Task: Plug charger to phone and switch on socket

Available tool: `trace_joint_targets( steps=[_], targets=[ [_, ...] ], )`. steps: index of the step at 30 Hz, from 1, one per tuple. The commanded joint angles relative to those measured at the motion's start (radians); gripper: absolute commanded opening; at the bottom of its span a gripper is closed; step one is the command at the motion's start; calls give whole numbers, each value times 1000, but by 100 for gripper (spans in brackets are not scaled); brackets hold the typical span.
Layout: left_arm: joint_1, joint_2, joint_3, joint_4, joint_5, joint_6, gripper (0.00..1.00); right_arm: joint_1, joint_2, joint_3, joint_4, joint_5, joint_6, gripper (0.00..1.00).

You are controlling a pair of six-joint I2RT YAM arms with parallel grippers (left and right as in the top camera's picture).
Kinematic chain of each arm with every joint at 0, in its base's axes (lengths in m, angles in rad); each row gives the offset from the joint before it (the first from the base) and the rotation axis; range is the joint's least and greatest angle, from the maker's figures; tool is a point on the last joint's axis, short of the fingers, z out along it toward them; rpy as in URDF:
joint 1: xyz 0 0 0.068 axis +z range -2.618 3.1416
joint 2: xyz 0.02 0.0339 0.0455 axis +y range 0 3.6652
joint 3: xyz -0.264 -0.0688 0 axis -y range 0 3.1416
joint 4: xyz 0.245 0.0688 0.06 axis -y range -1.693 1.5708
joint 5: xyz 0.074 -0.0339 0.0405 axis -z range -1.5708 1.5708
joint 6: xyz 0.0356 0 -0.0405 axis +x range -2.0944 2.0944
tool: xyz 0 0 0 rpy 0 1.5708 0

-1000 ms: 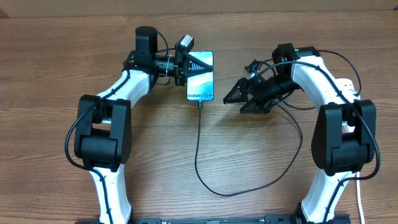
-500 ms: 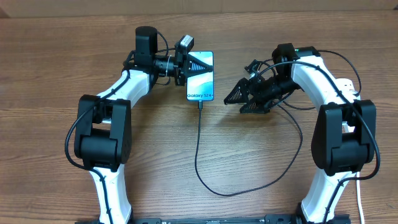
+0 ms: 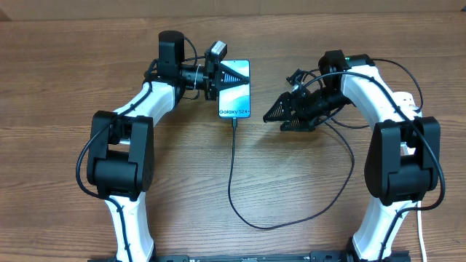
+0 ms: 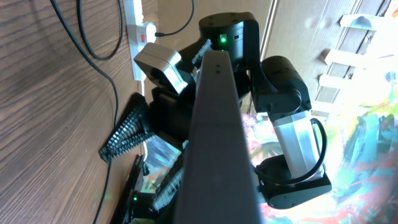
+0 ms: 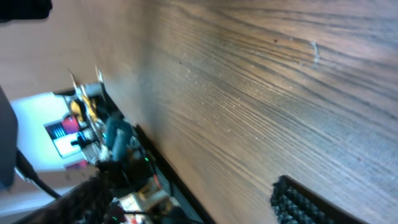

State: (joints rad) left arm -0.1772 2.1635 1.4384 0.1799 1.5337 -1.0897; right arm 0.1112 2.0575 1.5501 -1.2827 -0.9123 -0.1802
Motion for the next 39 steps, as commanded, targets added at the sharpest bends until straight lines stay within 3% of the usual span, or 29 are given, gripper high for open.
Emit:
trace_joint_targets(
  steps=[1,2,15,17,19,20,28,33,36,39],
  targets=[
    [-5,-26,0,4,27,13,4,0,-32,13,3,-4,-11,96],
    [-5,-26,0,4,27,13,4,0,-32,13,3,-4,-11,100],
    [-5,-26,0,4,28,12,4,-2,-32,14,24,-6,-8,99],
    [-5,-26,0,4,28,12,4,-7,-32,16,18,-9,1,85],
    [-5,-26,0,4,28,12,4,-18,-34,26,0,-10,60,53],
    [-5,-26,0,4,29,12,4,-23,-40,29,-8,-18,59,49],
    [-5,-26,0,4,27,12,4,-29,-182,29,23,0,45,50],
    [-5,-26,0,4,22,12,4,-29,-195,27,45,0,45,70],
    [-5,-26,0,4,24,12,4,-28,-195,27,43,-2,54,65],
    [-5,-26,0,4,23,12,4,-26,-195,21,31,-9,61,45]
  ],
)
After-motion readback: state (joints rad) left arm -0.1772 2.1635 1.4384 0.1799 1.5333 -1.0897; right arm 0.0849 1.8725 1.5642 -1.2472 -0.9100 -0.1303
